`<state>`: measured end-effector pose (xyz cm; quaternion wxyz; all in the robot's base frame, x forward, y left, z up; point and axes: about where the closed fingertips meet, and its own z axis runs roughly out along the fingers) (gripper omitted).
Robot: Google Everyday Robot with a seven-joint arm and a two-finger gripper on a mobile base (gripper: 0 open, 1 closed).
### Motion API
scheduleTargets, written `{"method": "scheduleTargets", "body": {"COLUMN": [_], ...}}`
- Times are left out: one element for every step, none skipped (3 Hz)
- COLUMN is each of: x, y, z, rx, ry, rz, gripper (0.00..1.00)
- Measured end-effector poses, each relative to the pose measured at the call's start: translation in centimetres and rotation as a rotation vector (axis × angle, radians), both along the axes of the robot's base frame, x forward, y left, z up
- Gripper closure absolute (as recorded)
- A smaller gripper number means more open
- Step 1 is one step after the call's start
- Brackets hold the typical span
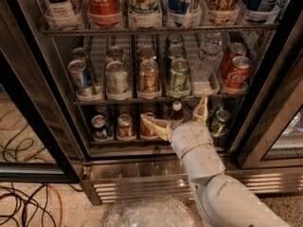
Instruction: Pick green can from middle shelf of fridge
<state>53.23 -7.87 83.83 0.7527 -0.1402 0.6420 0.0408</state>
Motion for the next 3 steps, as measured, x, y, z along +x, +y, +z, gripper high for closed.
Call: {"method": "scheduleTargets", "body": {"x": [0.5, 1.6, 3.6], "y": [0.1, 0.0, -1.0], "z": [-0.9, -1.5, -1.8], "rx": [0.022, 0.054, 0.109], "ry": [0.013, 0.006, -0.028], "rz": [0.002, -0.01, -0.057], "gripper": [0.0, 0.0, 0.0]}}
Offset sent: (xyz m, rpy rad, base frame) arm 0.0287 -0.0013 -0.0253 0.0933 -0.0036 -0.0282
